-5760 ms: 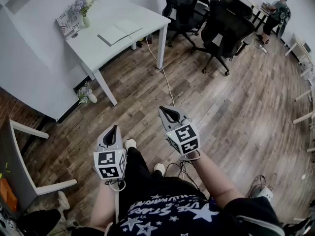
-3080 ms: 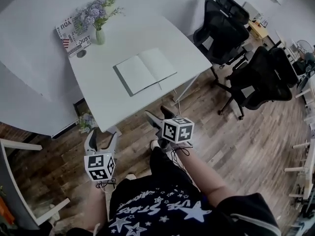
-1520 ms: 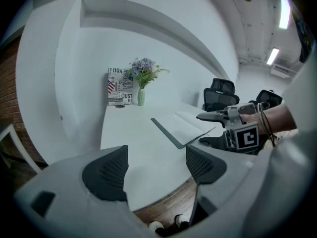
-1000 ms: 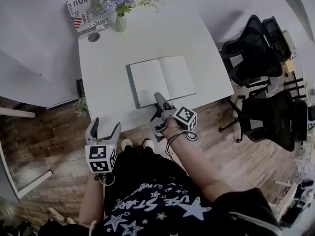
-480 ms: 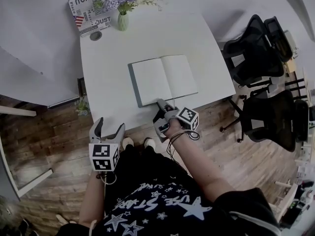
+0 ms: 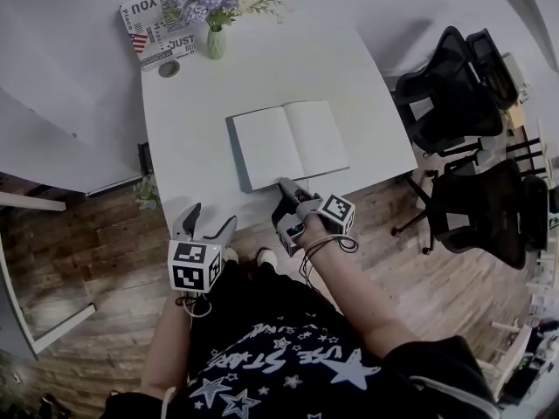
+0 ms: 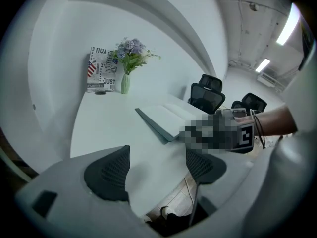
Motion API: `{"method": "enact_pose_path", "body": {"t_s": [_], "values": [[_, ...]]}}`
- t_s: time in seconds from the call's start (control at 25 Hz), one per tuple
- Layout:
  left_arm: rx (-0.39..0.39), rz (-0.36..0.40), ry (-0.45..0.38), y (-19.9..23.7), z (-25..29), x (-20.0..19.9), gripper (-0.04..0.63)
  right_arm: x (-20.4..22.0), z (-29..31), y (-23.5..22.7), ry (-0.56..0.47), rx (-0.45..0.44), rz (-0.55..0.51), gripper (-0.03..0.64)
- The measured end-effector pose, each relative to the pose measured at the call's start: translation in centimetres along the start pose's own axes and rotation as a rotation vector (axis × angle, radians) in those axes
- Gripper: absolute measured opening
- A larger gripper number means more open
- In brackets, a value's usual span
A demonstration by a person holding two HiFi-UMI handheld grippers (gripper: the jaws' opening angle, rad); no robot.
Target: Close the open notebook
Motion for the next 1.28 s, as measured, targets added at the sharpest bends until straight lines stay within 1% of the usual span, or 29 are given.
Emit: {"method": "enact_pose_path", "body": {"t_s": [0.08,0.2,0.4,0.48,0.6,0.68,0.72,0.84,0.92,0.96,1.0,1.16,1.28], "values": [[0.067,-0.021,0.024,-0.3,1.0,-0.8,0.362,0.0,0.0,0.1,0.003,-0.019,0.01,0.018],[0.177,-0.079,0.072,-0.7,2.9,-1.9,0.362,-0.1,0.1,0.2,0.01,-0.041,0.017,0.018],[0.298,-0.197,0.175,-1.1,5.3,-3.1,0.362,-0.1,0.0,0.4,0.019,-0.058,0.02,0.018],[0.355,-0.274,0.187,-1.3,5.9,-3.5,0.362,-0.1,0.0,0.4,0.019,-0.058,0.021,0.017],[0.455,-0.439,0.193,-1.4,6.8,-3.8,0.362,-0.2,0.0,0.4,0.024,-0.064,0.023,0.017],[0.503,-0.539,0.186,-1.3,7.4,-4.0,0.362,-0.3,0.0,0.5,0.028,-0.065,0.024,0.017],[0.514,-0.57,0.182,-1.2,7.7,-4.1,0.36,-0.4,0.0,0.5,0.03,-0.064,0.025,0.017],[0.52,-0.619,0.185,-0.9,8.9,-4.3,0.356,-0.4,0.0,0.5,0.031,-0.065,0.026,0.017],[0.523,-0.669,0.179,-0.7,9.5,-4.4,0.327,-0.4,0.0,0.5,0.032,-0.066,0.025,0.017],[0.526,-0.697,0.173,-0.6,9.7,-4.4,0.303,-0.4,0.0,0.5,0.032,-0.064,0.024,0.017],[0.526,-0.72,0.17,-0.5,10.0,-4.4,0.266,-0.4,0.0,0.6,0.033,-0.063,0.023,0.017],[0.494,-0.764,0.19,-0.3,10.9,-3.8,0.211,-0.3,-0.1,0.7,0.029,-0.058,0.015,0.017],[0.499,-0.821,0.192,0.0,11.4,-3.2,0.162,-0.3,-0.1,0.8,0.021,-0.061,0.014,0.017]]}}
Point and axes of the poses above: the fingertips, and each gripper's own axes: z forward along the fingers, y to its left, x out of its underside, the point moved 8 cm from there along -z, backward along the fingers, and after that the axes turned 7 degrees about y, right-handed, at the moved point
